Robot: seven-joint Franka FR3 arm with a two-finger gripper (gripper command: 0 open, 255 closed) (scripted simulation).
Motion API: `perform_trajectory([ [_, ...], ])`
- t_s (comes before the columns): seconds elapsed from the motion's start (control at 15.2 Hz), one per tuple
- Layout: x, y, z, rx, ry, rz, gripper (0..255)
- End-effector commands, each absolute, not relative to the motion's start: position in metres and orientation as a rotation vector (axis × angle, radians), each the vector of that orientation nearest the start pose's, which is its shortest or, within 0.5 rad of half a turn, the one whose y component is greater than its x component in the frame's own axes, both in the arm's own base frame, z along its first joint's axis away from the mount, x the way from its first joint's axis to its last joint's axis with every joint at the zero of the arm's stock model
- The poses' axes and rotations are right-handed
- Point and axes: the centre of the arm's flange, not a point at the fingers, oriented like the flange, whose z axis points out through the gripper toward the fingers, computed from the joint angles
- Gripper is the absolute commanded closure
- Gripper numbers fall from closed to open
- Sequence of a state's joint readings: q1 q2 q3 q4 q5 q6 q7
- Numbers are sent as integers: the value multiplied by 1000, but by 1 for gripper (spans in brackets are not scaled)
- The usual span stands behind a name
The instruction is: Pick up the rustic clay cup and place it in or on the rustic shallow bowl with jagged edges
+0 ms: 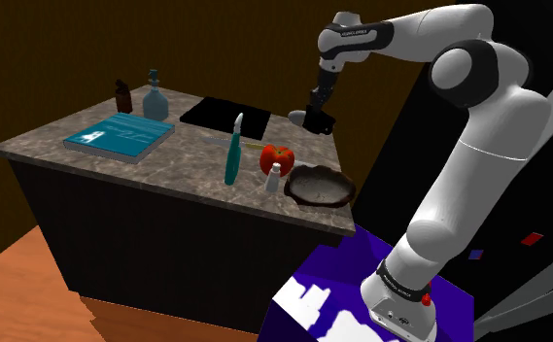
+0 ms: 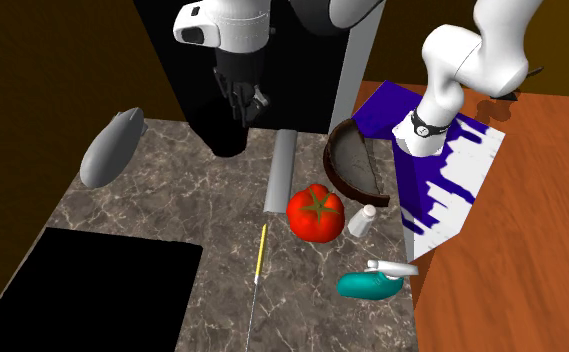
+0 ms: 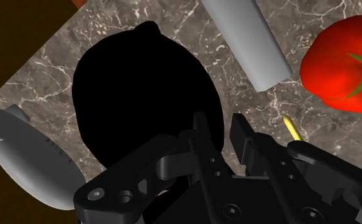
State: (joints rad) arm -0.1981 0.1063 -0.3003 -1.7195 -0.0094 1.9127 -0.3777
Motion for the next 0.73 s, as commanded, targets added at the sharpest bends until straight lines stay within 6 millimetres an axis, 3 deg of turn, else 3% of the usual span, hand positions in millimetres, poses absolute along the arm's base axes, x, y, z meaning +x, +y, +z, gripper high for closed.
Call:
perform_trajectory([
  [0.0,534,-283,537,-3210,185,-107,255],
  [0.26,534,-283,555,-3210,185,-107,255],
  [0.66,490,-219,570,-3210,185,-107,255],
])
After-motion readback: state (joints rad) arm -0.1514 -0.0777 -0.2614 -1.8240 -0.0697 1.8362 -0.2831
